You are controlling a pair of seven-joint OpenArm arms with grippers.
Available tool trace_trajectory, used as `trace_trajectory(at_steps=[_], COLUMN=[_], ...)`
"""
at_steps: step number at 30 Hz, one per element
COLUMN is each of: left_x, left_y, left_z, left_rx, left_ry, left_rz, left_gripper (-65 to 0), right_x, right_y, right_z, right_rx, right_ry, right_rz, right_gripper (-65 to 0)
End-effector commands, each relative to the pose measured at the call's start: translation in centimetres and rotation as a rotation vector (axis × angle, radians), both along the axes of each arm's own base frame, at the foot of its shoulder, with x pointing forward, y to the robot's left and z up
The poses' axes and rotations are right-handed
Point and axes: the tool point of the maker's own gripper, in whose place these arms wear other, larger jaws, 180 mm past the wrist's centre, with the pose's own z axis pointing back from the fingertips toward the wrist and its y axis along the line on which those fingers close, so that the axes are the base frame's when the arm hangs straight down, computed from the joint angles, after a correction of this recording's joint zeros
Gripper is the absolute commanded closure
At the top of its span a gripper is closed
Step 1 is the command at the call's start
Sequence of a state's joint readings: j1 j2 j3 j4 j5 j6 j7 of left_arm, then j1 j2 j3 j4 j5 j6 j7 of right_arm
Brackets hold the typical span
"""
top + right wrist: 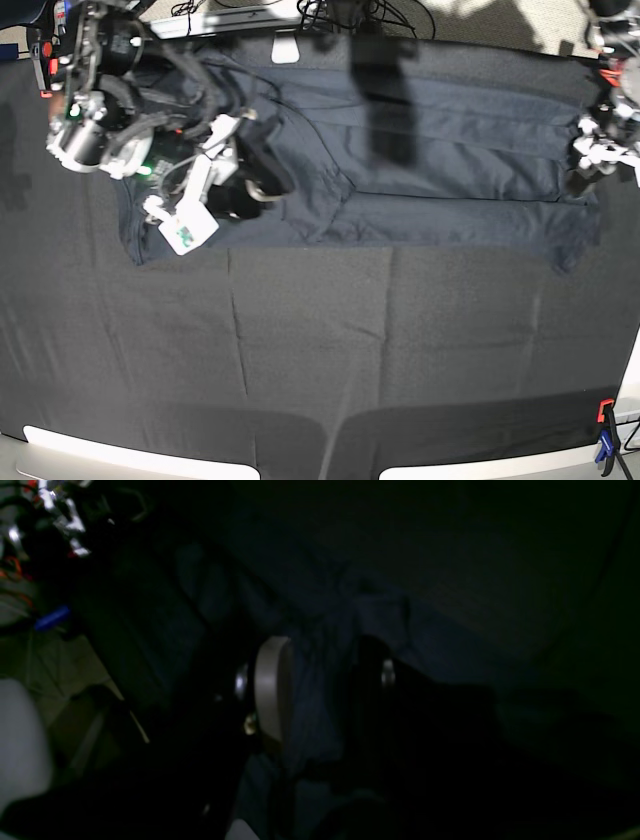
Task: Layout the t-shirt on the table in an organized manner, then fold the t-shirt properly
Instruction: 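Grasp the navy strip's other end with the left gripper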
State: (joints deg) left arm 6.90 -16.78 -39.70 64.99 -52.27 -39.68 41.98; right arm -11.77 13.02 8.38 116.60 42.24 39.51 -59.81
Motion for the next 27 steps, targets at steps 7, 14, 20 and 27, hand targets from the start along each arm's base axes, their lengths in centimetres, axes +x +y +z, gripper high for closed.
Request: trace_trajectory(at_steps=[7,14,20,27], left_x=[0.5,0.8,1.0,1.2], left_y=[-0.1,-0.3,-1.5,-4.0], left_z=[0.6,1.2,1.1,0.4], left_rx=[0.004,-0.034,-0.078,-0.093], left_ry=[-0.017,-0.049,-0.064,-0.035], left_rz=[-0.013,0.002,0.006,-0.072], left_gripper=[-20.2,-20.2,-20.2,-20.2], right_x=[0.4,0.4,0.4,0.4], right_y=[0.5,0.5,0.5,0.5], right_z=[1.5,1.5,1.4,1.4], right_rx=[0.04,0.04,0.04,0.039], right_ry=[-0.051,-0.051,-0.05,-0.049], right_rz=[0.008,0.008,0.008,0.009], right_gripper=[-22.2,-22.2,-22.2,-22.2])
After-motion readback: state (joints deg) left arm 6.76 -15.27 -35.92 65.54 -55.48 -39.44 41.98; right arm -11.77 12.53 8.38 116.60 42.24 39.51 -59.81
